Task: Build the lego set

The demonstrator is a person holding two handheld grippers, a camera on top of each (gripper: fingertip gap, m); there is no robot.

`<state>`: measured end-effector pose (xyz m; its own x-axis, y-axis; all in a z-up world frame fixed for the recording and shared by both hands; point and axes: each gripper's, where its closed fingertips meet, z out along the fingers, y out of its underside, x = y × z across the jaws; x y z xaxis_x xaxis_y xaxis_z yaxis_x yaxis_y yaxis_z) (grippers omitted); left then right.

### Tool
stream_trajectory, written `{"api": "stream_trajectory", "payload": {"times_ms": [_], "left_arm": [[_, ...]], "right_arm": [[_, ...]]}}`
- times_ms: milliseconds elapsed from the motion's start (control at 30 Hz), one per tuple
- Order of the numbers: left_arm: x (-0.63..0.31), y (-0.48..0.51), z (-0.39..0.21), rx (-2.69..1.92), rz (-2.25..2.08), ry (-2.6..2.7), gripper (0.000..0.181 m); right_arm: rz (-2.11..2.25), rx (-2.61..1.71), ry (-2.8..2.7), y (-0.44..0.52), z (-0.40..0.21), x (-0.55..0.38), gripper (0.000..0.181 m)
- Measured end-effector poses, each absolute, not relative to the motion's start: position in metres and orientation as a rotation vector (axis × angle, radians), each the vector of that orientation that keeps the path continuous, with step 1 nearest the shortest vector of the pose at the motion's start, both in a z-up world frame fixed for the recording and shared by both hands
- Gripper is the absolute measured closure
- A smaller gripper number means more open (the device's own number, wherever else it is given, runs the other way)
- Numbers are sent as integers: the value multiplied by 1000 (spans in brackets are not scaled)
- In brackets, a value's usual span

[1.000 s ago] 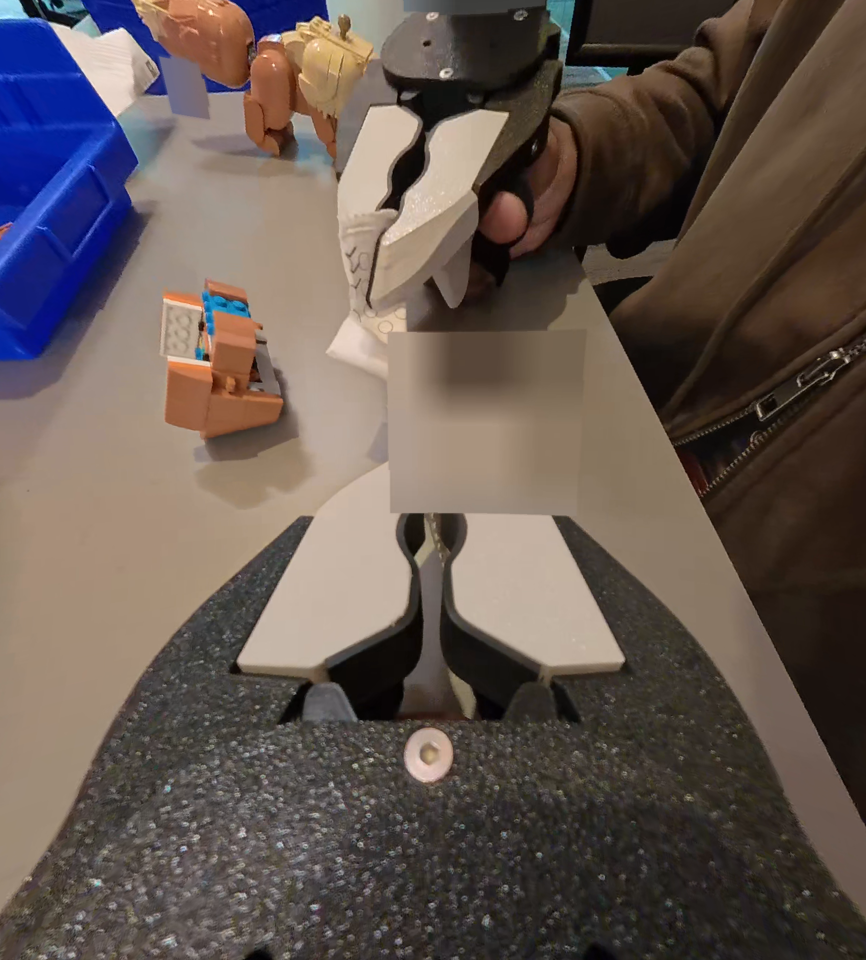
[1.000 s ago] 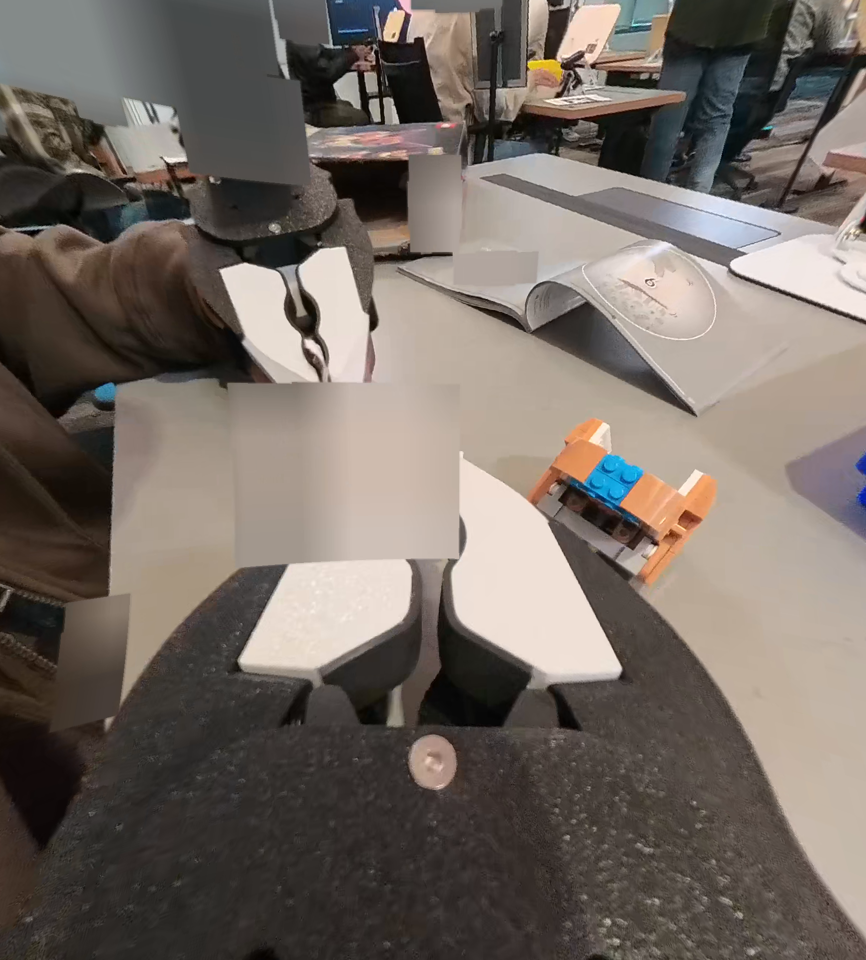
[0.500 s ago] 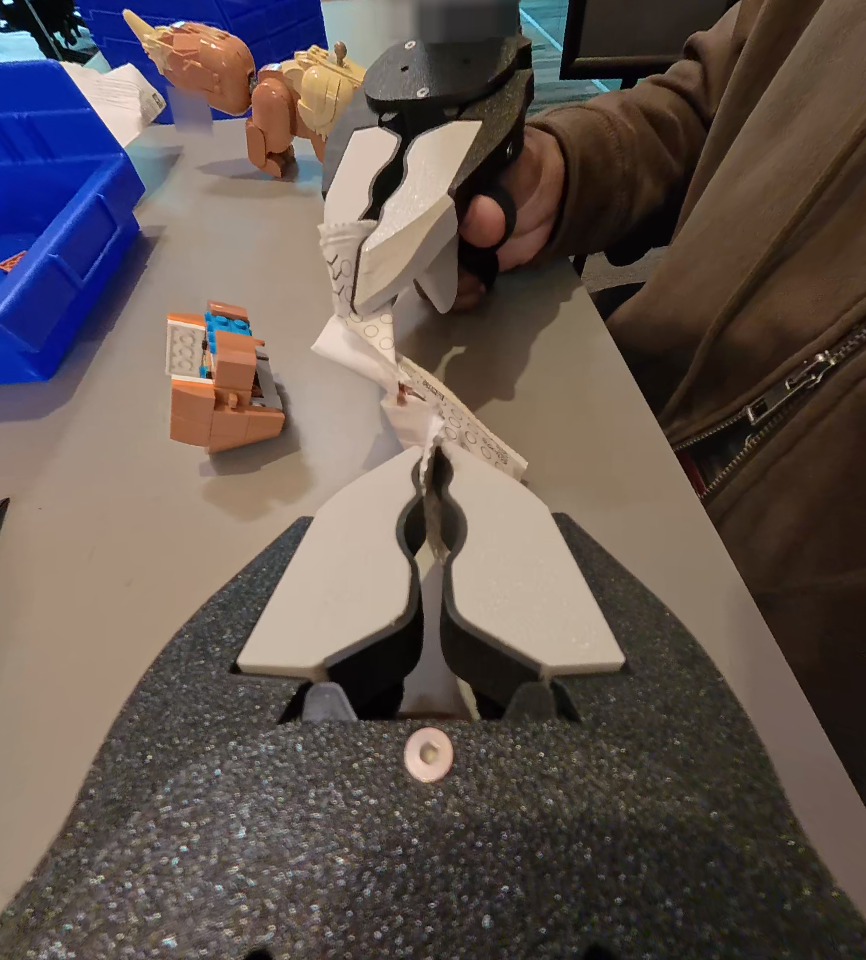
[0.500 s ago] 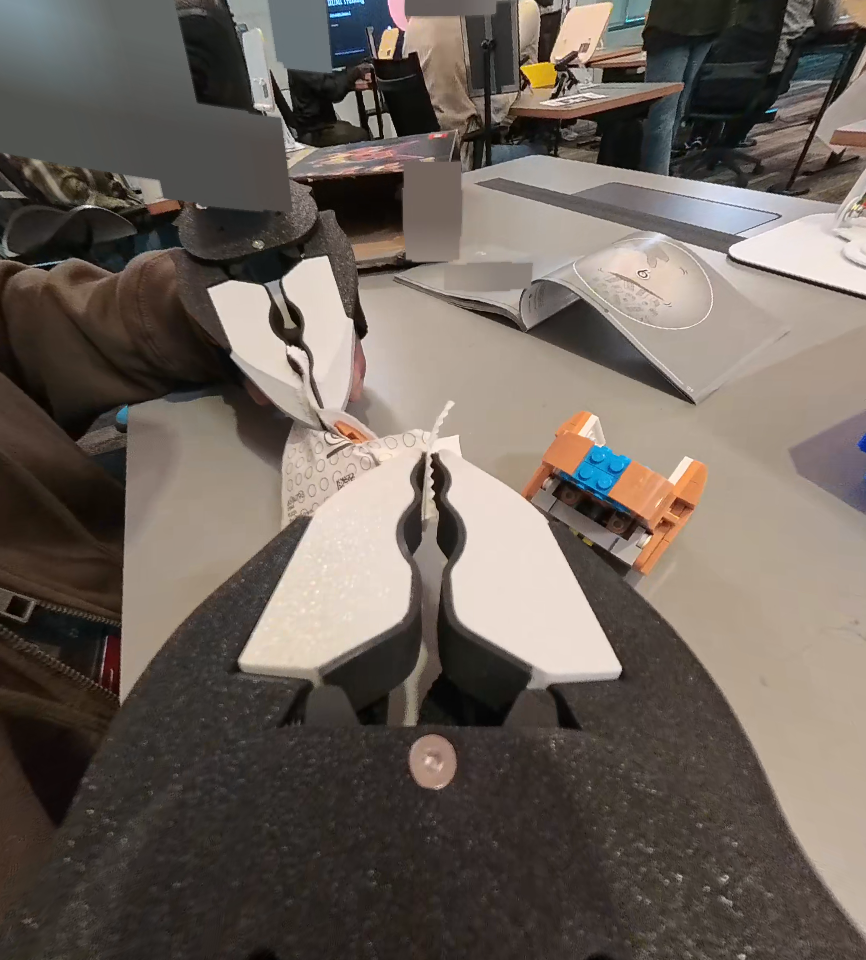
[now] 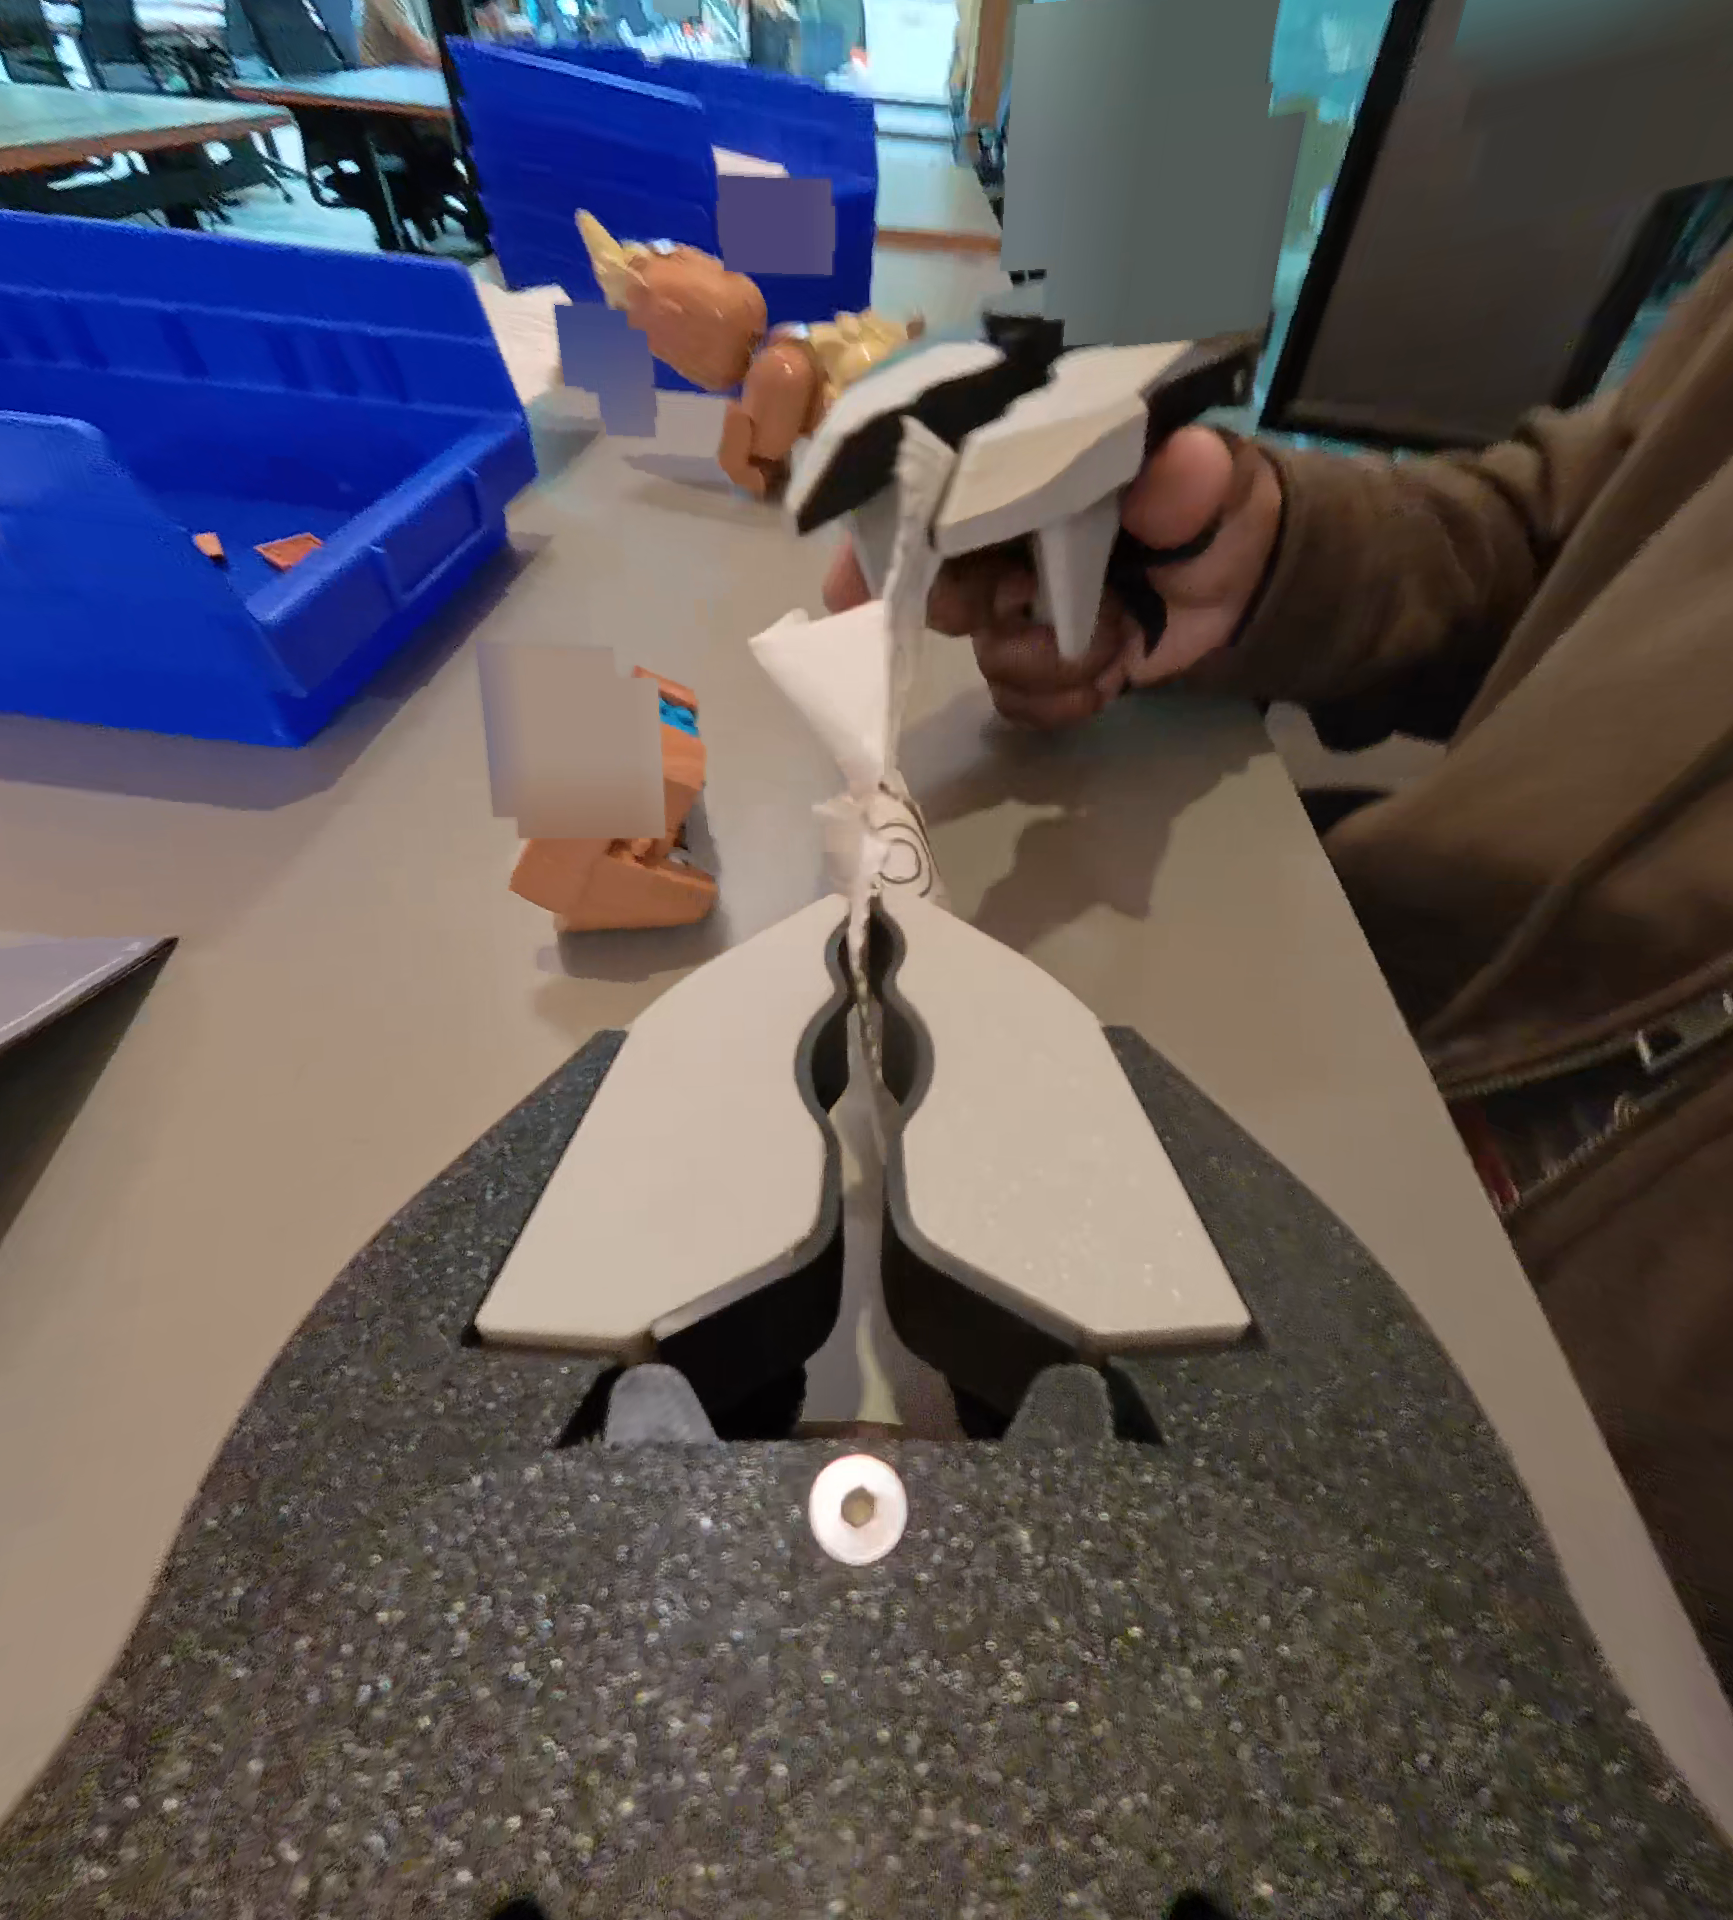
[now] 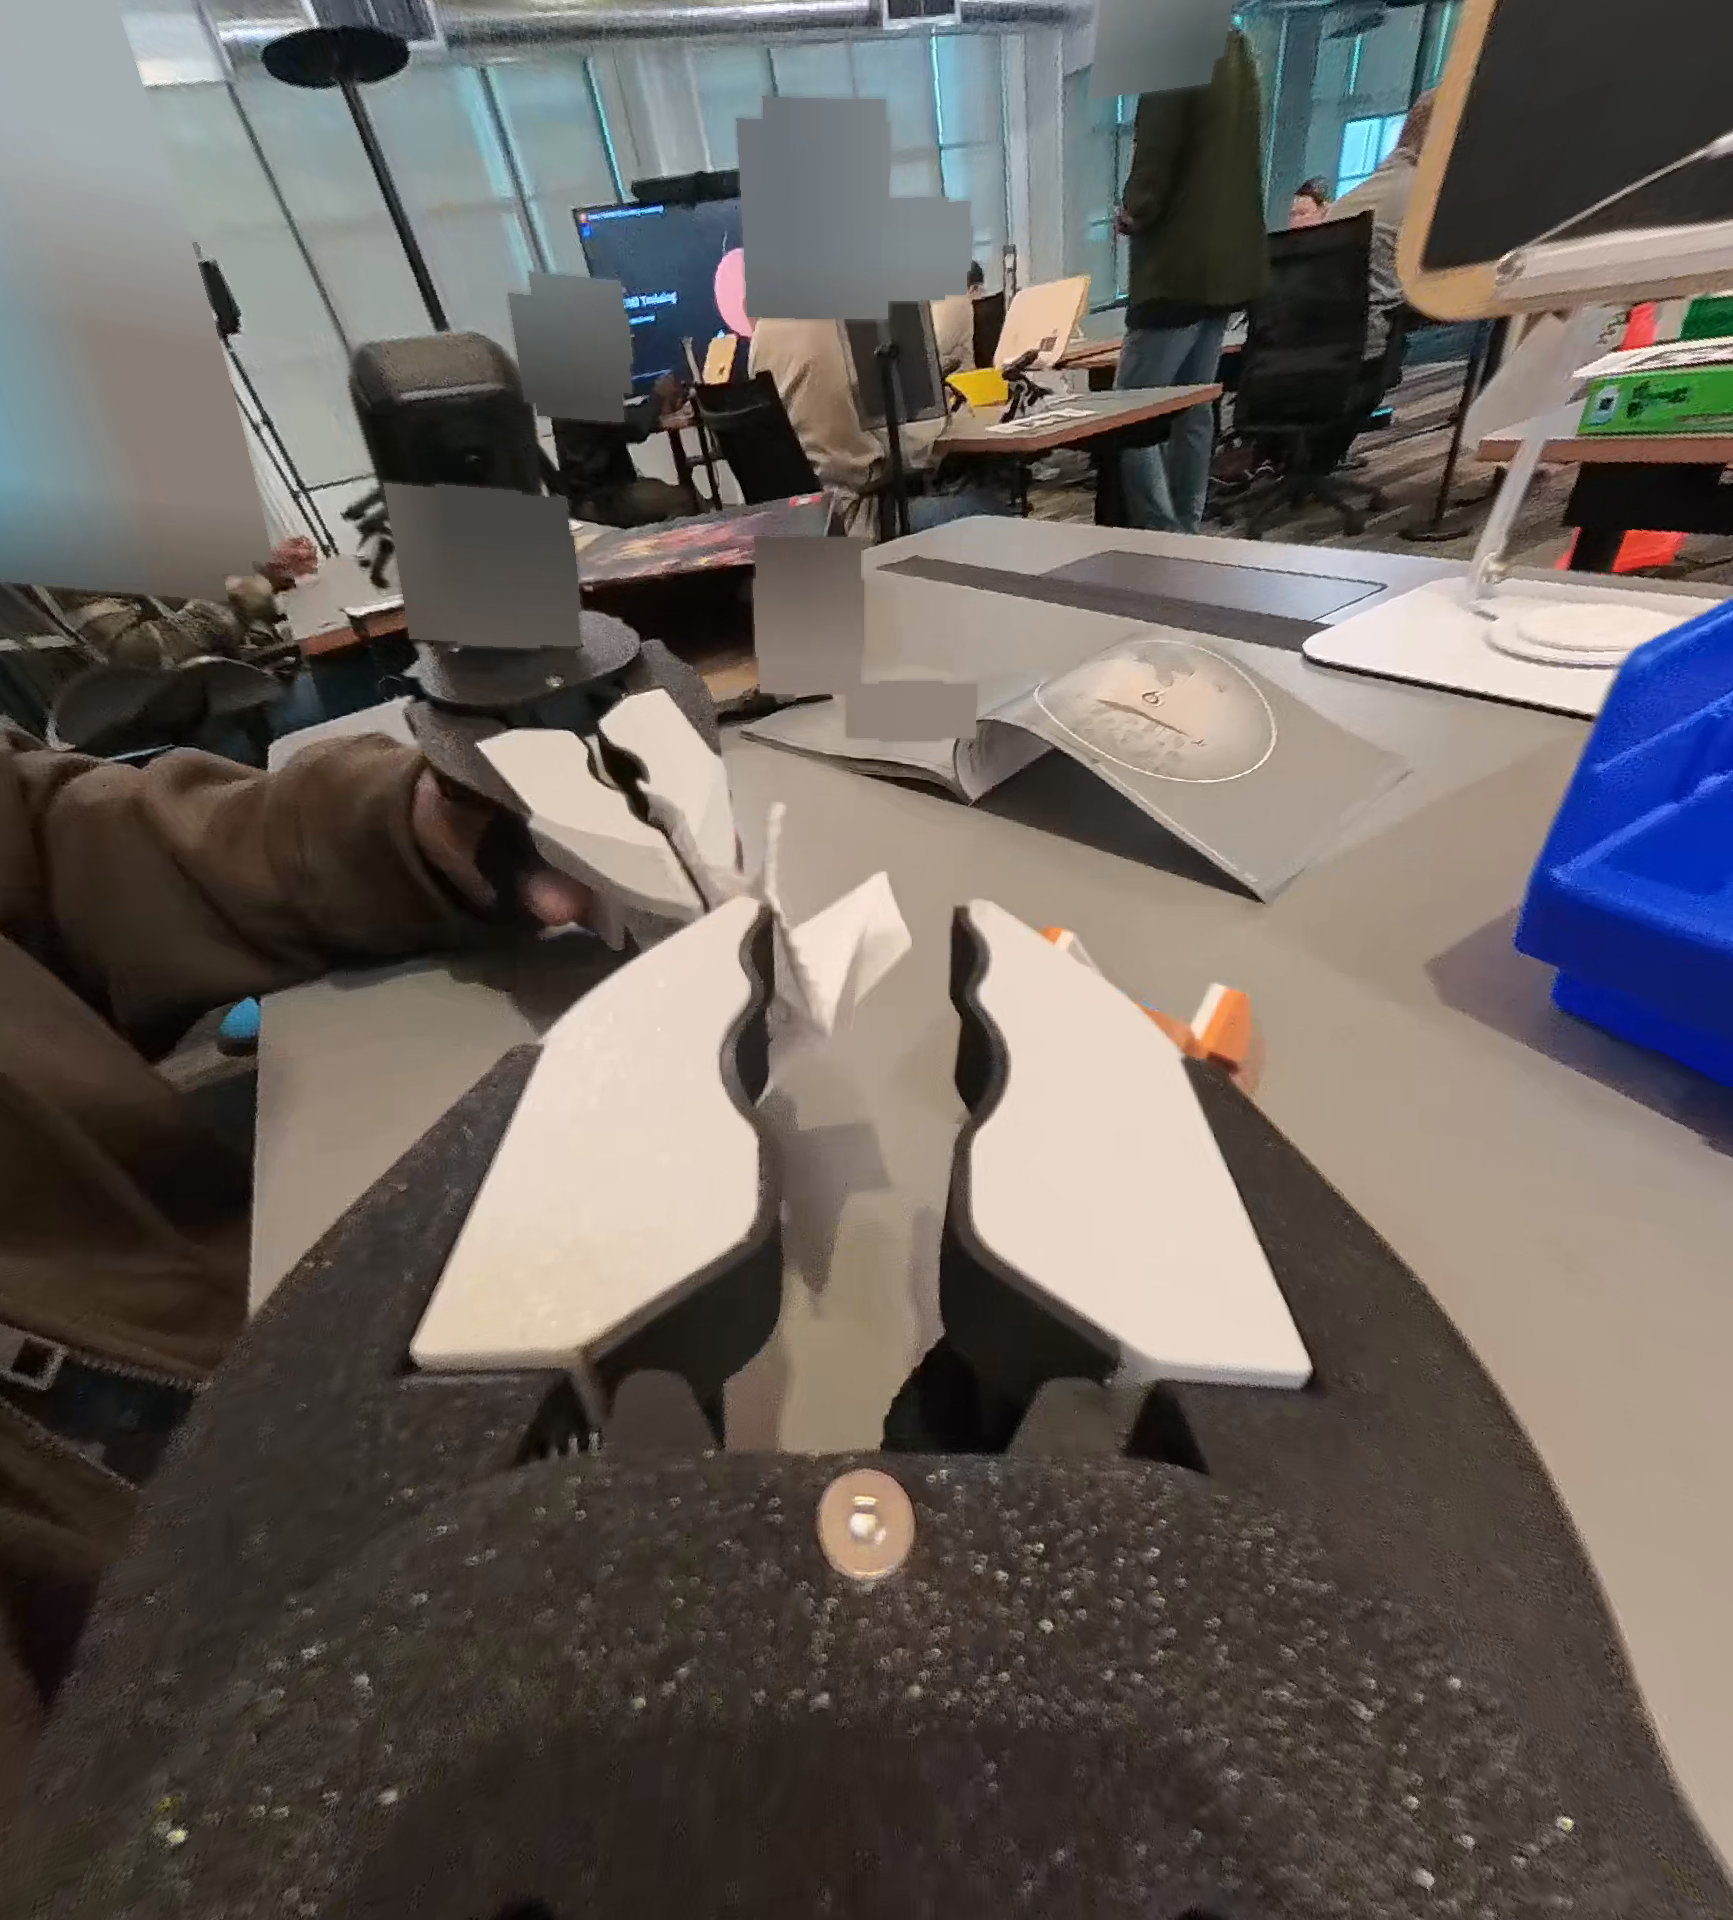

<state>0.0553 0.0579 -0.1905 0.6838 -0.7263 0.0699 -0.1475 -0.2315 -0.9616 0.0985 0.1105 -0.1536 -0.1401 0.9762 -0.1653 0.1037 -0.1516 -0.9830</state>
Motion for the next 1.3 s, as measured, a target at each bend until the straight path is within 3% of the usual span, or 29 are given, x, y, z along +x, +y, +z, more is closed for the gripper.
{"api": "stream_trajectory", "payload": {"times_ms": [333,500,700,933,1300], "left_arm": [[50,98,-117,-1488,-869,326,181],[52,133,-89,-1403,-949,214,180],[59,181,-67,-1349,-914,259,179],[60,256,-61,-1390,-853,400,166],[36,326,-99,-1605,-675,574,140]], "right_arm": [[1495,-1379,-1373,104,-149,93,144],[1589,-1332,-1230,132,-116,92,173],[1486,-1296,-1209,190,-90,100,178],[1285,-1326,-1372,273,-75,106,178],[804,-1410,-2047,354,-130,97,178]]}}
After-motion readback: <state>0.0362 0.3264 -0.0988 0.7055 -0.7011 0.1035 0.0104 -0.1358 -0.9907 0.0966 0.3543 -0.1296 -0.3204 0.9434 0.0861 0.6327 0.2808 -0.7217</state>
